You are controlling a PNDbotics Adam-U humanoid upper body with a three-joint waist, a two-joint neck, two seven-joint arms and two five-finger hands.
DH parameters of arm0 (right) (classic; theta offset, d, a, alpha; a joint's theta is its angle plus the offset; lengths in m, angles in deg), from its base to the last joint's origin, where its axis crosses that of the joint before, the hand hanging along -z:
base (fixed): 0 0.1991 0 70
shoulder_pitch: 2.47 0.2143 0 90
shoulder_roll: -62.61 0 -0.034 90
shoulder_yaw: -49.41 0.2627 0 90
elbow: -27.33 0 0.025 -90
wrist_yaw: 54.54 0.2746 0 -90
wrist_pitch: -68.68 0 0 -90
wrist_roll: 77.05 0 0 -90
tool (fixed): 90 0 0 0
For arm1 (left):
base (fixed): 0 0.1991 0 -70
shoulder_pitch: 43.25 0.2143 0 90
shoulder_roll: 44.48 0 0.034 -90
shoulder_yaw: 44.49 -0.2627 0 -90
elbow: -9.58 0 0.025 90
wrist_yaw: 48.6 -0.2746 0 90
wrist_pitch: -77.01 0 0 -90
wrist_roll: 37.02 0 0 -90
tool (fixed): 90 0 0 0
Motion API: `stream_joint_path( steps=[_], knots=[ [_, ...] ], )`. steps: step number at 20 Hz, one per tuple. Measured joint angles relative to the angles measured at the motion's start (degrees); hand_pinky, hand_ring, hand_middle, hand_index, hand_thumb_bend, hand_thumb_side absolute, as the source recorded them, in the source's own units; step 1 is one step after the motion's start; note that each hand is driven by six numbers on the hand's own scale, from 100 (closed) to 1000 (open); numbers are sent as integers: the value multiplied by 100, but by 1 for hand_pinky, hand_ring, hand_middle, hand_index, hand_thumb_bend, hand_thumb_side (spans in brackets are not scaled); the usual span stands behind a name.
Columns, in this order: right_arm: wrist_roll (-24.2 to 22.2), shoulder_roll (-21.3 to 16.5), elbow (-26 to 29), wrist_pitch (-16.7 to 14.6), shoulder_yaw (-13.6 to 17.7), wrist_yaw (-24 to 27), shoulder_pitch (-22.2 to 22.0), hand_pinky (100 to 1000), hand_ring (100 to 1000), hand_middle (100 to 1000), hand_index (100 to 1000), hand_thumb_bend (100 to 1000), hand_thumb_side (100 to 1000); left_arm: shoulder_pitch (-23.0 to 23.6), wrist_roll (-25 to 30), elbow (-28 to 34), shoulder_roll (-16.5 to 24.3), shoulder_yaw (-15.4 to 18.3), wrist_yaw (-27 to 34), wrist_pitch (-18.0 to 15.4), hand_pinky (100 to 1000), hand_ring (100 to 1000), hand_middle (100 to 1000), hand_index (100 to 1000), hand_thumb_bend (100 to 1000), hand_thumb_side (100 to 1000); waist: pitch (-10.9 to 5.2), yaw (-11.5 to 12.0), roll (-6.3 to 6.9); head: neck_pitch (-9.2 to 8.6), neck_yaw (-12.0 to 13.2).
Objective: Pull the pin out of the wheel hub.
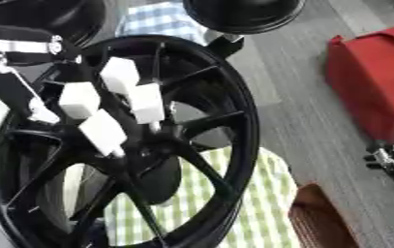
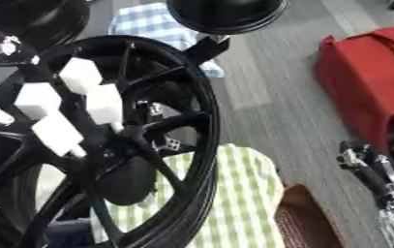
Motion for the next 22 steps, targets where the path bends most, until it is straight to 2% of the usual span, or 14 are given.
stream_joint_path(
  steps=[3,7,10,14,18,22],
  knots=[
    [-1,0,0,2,-1,0,17,660,650,653,724,210,529,-32,-12,-36,-47,-28,-1,14,712,573,483,655,499,111,0,-3,0,0,0],
    [6,0,1,11,-1,0,19,660,650,653,724,211,529,-34,-74,-40,-78,-30,-12,77,652,479,349,511,387,100,0,-4,0,0,-1],
    [8,0,1,14,-1,0,20,660,649,652,723,212,529,-34,-119,-25,-78,-27,-19,131,639,451,292,451,361,100,0,-4,0,0,-5],
    [11,0,1,17,-1,0,20,660,648,652,723,213,529,-30,-199,158,-53,63,20,210,625,423,253,409,399,100,0,2,0,0,-24],
    [22,0,1,28,-1,0,12,660,648,651,723,215,528,-15,-405,537,80,421,174,335,631,414,236,399,427,100,0,25,0,1,-54],
    [39,0,1,36,3,0,-17,660,648,651,723,216,526,-12,-780,927,221,1041,349,492,640,411,227,395,446,100,-2,94,-4,8,-98]
  ],
)
